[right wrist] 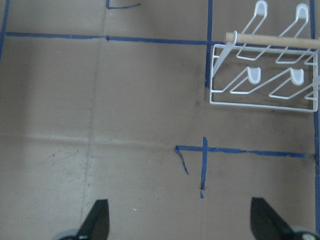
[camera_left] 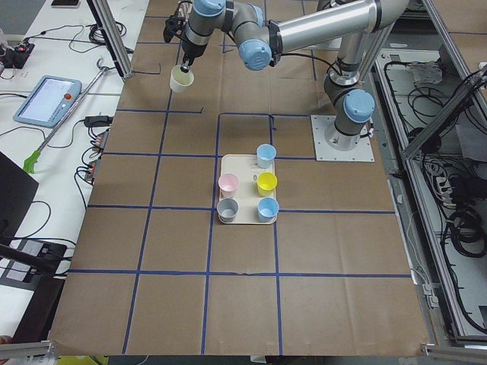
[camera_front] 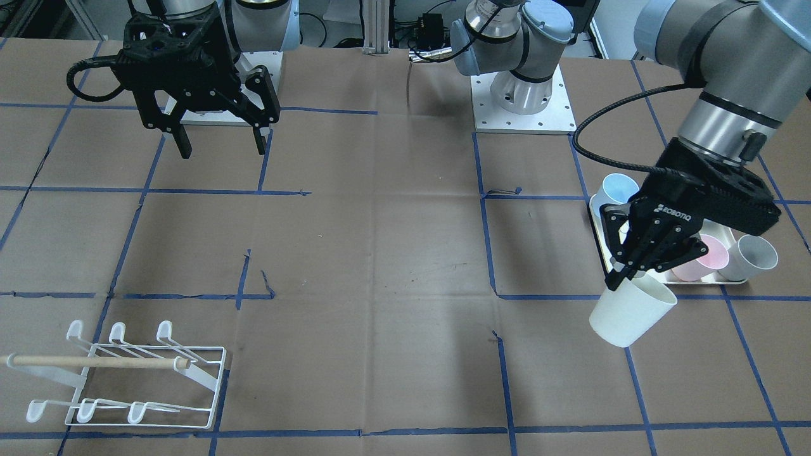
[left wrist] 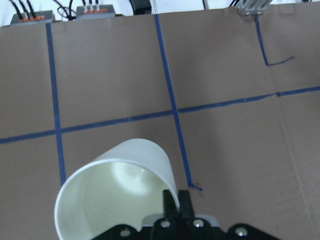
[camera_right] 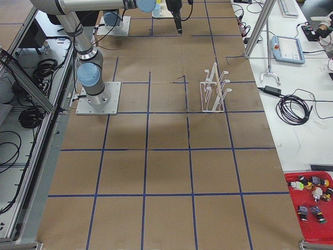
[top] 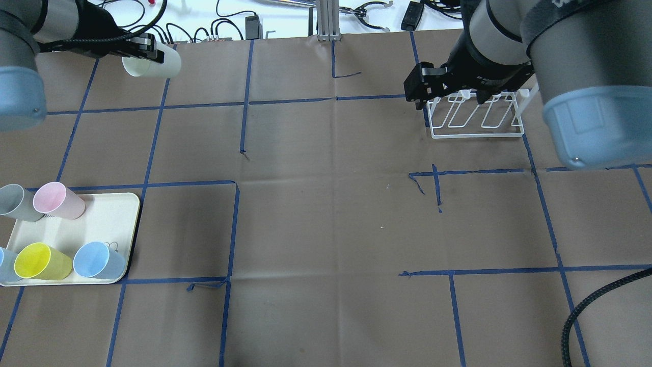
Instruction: Transfer IKEA cup to right arm and place on rack
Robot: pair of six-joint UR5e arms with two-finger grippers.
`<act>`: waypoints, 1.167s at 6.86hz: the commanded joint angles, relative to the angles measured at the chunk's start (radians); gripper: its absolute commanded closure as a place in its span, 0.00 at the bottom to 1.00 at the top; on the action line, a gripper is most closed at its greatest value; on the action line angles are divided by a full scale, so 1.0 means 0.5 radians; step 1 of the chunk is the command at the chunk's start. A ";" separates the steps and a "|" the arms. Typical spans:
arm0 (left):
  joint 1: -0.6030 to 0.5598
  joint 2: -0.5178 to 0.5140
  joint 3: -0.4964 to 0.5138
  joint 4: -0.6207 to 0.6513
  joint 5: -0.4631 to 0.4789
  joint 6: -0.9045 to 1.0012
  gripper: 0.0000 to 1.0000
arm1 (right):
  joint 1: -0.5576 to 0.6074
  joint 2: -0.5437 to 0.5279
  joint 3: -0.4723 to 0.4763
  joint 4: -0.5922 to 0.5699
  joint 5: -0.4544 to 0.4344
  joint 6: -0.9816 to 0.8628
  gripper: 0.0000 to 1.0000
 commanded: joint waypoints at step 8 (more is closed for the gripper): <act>-0.566 -0.188 -0.892 2.364 -0.503 -0.822 1.00 | -0.002 0.142 1.037 -2.619 0.969 2.565 0.01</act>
